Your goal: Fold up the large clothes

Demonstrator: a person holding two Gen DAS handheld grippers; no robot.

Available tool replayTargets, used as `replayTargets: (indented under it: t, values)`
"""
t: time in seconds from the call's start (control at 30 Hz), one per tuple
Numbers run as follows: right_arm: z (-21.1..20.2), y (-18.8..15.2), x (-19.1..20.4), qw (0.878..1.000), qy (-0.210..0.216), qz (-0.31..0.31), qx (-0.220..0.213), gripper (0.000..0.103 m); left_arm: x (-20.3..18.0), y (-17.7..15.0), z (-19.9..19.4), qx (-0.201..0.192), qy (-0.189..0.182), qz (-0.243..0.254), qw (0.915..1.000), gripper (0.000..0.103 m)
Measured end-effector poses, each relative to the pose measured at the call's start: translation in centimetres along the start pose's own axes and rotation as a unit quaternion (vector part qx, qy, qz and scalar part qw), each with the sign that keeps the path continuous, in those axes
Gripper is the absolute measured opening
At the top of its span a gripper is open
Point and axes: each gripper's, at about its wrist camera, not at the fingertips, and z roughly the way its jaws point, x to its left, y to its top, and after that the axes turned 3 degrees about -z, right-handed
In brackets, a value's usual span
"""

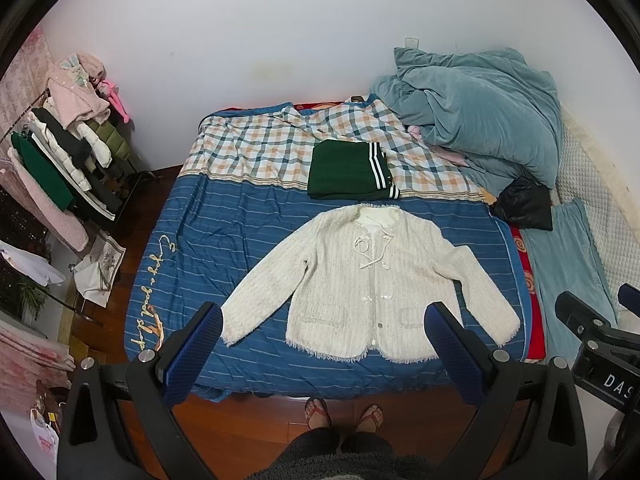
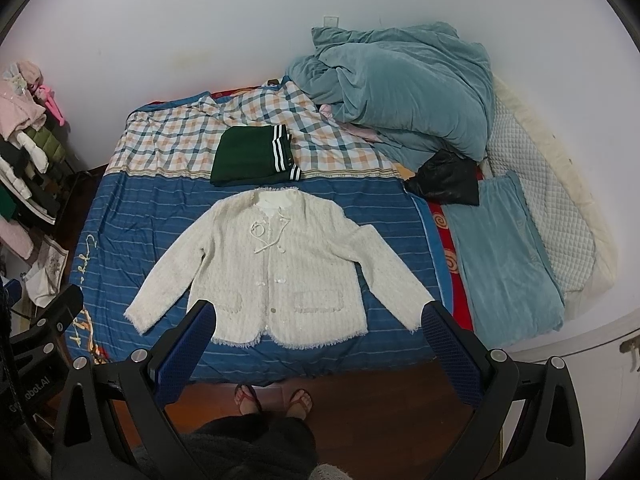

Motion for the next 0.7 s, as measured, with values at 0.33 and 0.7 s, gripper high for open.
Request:
replayTargets:
  t: [0.33, 0.7]
  values:
    - [0.5, 1.1, 0.3, 1.000, -0.001, 0.004, 0.000, 0.103, 0.3, 0.6, 0.6, -0.002, -0.006, 0.003, 1.0000, 0.103]
    - [2.4, 0.6, 0.4, 0.999, 0.004, 0.038, 0.001, 0.103, 1.6, 0.6, 2.4, -0.036, -0.013, 0.017, 0.9991, 0.103]
